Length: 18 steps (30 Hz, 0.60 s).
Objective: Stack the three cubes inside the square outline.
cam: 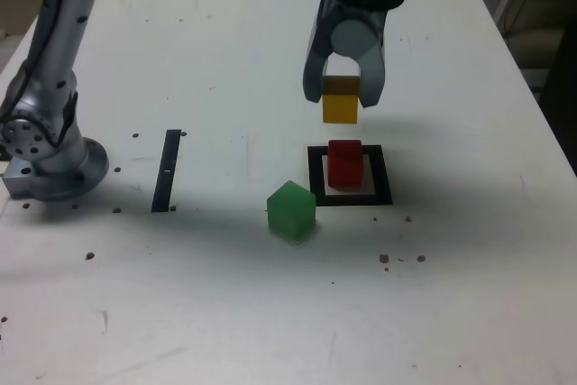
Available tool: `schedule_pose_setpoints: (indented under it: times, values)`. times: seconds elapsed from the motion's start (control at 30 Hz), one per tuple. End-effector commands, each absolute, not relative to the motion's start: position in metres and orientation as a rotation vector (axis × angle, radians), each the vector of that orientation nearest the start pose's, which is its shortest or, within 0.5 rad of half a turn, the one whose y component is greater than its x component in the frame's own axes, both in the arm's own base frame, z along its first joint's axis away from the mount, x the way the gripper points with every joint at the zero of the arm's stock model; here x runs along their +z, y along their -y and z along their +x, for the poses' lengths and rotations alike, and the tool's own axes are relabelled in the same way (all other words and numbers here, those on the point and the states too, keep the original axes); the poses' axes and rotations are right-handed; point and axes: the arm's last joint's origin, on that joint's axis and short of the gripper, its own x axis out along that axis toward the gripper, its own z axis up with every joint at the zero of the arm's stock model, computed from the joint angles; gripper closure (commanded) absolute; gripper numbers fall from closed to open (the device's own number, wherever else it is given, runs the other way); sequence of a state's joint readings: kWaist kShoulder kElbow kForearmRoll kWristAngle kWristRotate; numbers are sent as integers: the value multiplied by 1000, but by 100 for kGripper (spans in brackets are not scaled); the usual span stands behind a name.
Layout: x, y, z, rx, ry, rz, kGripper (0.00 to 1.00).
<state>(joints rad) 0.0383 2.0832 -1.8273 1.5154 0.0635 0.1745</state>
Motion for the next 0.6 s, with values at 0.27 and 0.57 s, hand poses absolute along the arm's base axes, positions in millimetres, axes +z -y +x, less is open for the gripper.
schedule_pose_setpoints:
  times: [0.27,0.57]
  values:
    - [286,5,372,-95,-1780,176,70]
    - [275,6,382,-94,-1777,176,70]
